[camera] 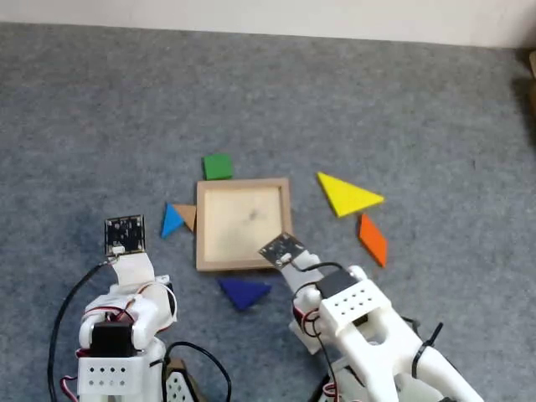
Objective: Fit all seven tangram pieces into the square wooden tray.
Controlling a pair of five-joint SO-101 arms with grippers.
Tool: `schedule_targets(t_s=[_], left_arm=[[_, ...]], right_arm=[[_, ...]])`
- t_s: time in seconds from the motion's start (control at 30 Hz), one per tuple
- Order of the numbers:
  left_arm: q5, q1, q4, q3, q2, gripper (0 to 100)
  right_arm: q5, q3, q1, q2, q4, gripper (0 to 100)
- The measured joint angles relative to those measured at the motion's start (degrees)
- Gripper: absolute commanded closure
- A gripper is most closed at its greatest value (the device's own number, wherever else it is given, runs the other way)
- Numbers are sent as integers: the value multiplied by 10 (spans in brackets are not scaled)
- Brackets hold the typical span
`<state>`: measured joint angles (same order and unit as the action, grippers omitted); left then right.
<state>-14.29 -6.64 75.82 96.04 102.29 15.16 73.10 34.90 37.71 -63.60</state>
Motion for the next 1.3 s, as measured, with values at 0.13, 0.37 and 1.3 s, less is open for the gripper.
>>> schedule_targets(t_s=[0.13,0.37,1.3], left_arm=[[0,0,0,0,0,995],[0,0,0,0,0,995],[0,0,0,0,0,995]], right_arm=[[-1,-38,0,0,-31,680],[-3,-48,0,0,-38,680],[-97,-105,0,0,-50,680]])
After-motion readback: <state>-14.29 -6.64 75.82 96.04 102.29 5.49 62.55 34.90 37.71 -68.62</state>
